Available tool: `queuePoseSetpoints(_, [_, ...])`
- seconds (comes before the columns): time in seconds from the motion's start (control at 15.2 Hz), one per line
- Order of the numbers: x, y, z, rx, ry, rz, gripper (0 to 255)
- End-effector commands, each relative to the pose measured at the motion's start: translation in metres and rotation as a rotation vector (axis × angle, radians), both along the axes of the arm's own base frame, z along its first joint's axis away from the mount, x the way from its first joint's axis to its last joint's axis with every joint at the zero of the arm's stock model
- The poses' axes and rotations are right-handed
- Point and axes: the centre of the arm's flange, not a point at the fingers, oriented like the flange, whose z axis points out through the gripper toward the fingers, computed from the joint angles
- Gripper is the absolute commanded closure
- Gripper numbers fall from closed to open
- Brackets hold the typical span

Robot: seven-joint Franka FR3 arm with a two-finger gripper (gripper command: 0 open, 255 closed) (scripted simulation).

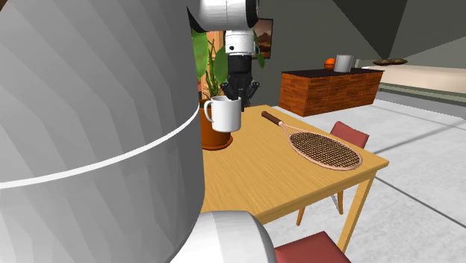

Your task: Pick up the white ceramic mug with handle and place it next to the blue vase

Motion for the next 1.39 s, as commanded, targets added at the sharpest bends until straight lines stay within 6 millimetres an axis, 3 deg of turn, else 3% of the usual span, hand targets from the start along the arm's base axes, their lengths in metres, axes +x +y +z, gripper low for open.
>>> queuePoseSetpoints(0.0, [0.0, 0.001, 0.011, 0.0, 0.0, 0.0, 255])
queuePoseSetpoints(1.32, [0.0, 0.001, 0.117, 0.0, 0.0, 0.0, 255])
